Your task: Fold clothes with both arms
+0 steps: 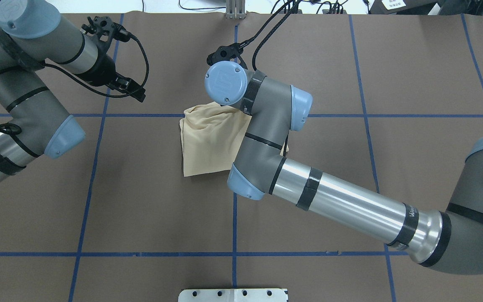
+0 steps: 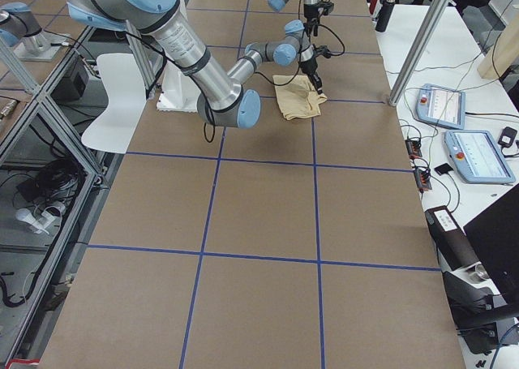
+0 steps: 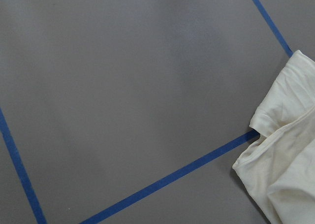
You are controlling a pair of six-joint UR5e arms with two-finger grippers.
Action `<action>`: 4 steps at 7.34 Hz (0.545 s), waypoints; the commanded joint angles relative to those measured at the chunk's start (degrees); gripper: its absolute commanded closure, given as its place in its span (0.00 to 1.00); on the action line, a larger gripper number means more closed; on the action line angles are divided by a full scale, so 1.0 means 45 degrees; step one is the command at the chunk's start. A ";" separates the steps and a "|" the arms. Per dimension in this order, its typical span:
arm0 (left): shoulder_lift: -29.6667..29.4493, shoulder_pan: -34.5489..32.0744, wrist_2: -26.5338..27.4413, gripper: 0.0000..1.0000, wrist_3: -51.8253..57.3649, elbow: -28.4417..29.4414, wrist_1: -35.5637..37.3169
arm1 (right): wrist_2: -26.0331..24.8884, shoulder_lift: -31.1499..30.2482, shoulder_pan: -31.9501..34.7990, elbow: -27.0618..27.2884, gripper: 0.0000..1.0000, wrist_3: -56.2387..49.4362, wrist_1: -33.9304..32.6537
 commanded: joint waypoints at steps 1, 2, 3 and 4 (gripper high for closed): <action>0.0031 0.0000 -0.0081 0.00 0.0002 -0.0013 0.0000 | 0.0254 0.0749 0.0296 -0.0450 0.00 0.0090 0.0619; 0.0031 0.0000 -0.0082 0.00 0.0002 0.0007 0.0000 | 0.0875 0.0811 0.0336 -0.0411 0.00 0.0186 0.0560; 0.0031 0.0000 -0.0082 0.00 0.0002 0.0007 0.0000 | 0.1345 0.0773 0.0336 -0.0082 0.00 0.0284 -0.0136; 0.0031 0.0000 -0.0082 0.00 0.0002 0.0007 0.0000 | 0.1679 0.0676 0.0336 0.0675 0.00 0.0304 -0.1014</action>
